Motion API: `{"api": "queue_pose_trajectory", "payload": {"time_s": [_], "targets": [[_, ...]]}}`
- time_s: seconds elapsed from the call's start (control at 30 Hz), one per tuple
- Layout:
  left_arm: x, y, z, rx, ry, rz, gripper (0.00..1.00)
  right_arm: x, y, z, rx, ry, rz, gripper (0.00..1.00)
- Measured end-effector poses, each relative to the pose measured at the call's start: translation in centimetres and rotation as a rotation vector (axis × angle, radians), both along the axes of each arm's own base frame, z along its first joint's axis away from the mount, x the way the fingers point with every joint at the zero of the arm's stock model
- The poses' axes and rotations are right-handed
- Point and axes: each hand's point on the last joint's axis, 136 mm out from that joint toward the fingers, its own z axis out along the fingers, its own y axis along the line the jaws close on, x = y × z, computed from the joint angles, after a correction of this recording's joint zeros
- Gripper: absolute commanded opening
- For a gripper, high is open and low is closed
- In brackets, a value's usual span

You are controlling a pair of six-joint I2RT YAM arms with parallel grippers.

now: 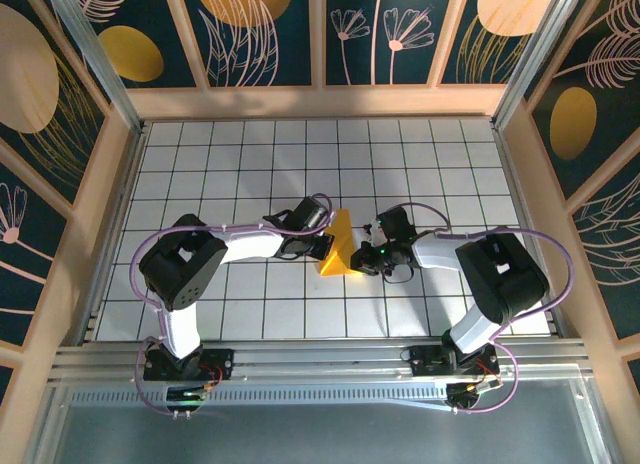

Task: Fold a paper plane with a square sheet of paper (fold left side to right side)
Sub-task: Fold the triangle a second time at the center of the table.

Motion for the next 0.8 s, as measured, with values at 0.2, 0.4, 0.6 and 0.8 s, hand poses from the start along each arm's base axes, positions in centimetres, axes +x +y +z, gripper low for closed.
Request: {"api": "queue_pose_trajectory", "payload": {"time_s": [0.2,0.4,0.6,0.8], "targets": [[0.0,0.0,-0.3,0.006,0.005,0.000,0.00,0.0,0.0,0.0,0.000,0.000,0.000,0.00],[0.1,-0.1,-0.4,0.002,0.002,0.000,0.00,0.0,0.0,0.0,0.000,0.001,0.000,0.00],[0.3,-0.4,-0.4,-0.008,-0.004,-0.002,0.00,0.0,0.1,0.1,0.007,0.002,0.003,0.00],[0.4,-0.5,-0.4,-0.011,-0.006,-0.003,0.00,0.9,-0.4,1.5,0.037,-0.016,-0.032,0.00]]}}
